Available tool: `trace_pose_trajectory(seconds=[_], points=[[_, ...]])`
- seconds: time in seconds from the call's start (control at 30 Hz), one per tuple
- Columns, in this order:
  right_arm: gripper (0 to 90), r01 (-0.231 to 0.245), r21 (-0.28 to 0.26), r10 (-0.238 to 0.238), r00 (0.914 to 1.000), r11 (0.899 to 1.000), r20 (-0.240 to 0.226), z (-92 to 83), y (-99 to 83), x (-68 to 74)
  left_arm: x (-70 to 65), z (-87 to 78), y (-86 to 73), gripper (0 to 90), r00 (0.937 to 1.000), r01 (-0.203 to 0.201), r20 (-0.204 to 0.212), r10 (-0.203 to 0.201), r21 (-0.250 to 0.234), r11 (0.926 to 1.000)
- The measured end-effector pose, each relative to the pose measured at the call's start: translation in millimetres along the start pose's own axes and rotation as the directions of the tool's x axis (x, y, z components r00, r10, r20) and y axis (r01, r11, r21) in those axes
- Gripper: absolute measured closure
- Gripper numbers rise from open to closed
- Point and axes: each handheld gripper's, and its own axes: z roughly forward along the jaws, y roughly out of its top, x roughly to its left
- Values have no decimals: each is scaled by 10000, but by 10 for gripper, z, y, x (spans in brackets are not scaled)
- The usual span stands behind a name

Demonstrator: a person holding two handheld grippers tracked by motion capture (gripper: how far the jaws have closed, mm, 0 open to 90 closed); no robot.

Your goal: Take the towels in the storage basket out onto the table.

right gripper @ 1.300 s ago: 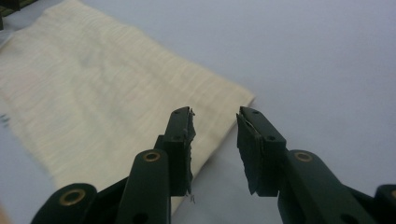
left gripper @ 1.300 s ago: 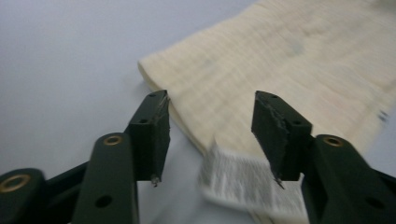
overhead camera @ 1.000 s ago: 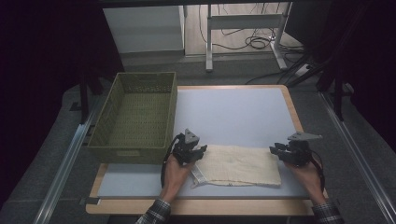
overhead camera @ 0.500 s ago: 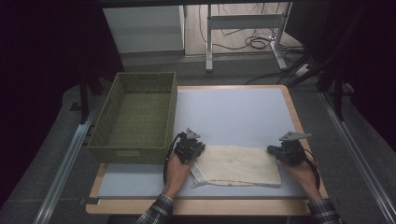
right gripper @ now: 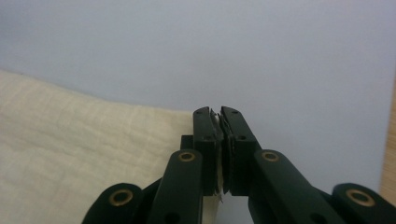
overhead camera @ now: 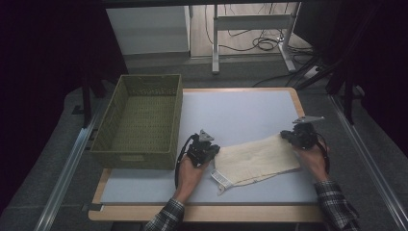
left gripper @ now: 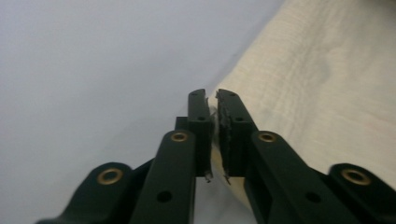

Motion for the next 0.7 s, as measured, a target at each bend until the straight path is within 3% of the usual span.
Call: trace_pose_trajectory(seconds=[0.03,0.13,0.2,0.33,0.43,0.5,0.57,0.7], points=[[840,17,77,-16,10000,10000,-22,24,-5,-3,37,19,5,681,9994,-14,-360,15,6,10000],[801,-35,41,36,10000,10000,-83,22,-54,-12,96,-4,2,609,9997,254,-24,-255,-211,9995],[761,-152,-118,151,9998,9998,-153,-27,-80,-29,90,7,4,578,9999,48,107,-49,45,10000],[644,-408,-43,407,9987,9992,-301,-150,-119,-48,50,87,-9,495,9971,-541,-516,567,519,9972],[584,-463,-73,458,9974,9989,-551,-236,-158,-4,57,152,-24,432,9935,-797,-776,834,497,9956],[549,-493,-43,489,9959,9988,-764,-286,-190,45,107,177,-30,356,9953,-697,-651,723,408,9967],[523,-485,-9,481,9941,9988,-968,-336,-229,104,202,195,-43,274,9993,-192,-309,203,367,9991],[495,-388,-23,381,9888,9992,-1440,-416,-315,217,210,193,-46,272,9988,-367,-297,378,367,9987]])
